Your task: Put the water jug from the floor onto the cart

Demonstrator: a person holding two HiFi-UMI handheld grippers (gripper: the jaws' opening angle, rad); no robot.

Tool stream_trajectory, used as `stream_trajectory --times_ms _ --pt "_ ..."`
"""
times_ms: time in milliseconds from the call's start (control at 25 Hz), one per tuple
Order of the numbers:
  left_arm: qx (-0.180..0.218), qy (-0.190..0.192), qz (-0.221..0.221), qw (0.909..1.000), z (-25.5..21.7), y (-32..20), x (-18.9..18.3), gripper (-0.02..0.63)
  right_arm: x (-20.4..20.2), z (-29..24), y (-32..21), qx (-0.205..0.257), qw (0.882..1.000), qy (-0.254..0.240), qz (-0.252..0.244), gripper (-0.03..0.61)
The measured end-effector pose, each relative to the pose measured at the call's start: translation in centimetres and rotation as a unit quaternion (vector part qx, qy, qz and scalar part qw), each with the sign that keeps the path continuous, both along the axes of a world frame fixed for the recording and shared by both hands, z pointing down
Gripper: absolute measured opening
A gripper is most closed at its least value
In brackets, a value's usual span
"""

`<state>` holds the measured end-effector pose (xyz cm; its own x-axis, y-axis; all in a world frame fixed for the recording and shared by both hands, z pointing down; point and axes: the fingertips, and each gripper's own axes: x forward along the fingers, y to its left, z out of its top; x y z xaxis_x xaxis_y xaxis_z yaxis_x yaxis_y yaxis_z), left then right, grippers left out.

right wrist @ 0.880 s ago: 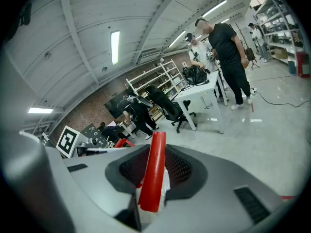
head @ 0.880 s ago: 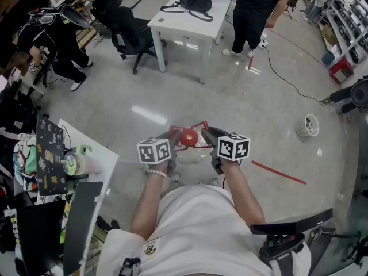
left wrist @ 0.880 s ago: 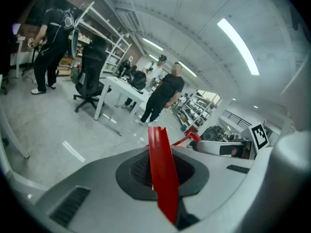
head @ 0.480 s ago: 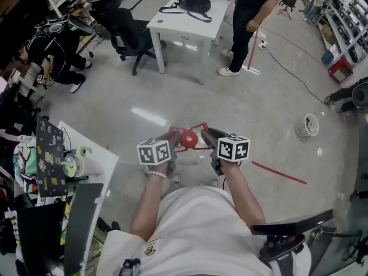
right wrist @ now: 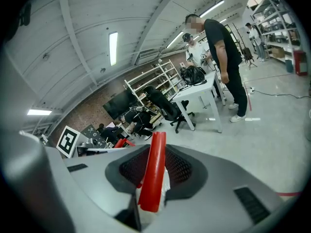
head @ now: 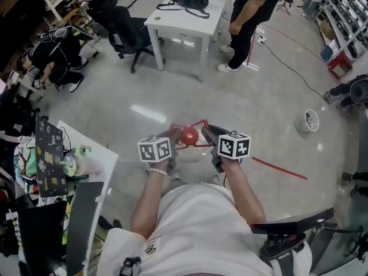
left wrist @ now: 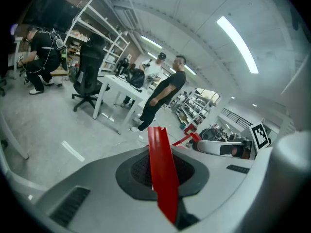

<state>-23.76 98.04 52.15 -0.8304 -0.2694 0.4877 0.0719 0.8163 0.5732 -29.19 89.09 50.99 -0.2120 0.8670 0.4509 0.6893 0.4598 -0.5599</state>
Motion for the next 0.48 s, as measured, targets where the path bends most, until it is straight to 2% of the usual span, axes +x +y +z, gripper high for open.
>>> stream_trajectory --times_ms 480 --pt "0.000 0.001 -0.002 1.0000 0.00 0.31 -0.08 0.029 -0.17 0.00 0.27 0.003 1.000 -0.001 0.000 0.097"
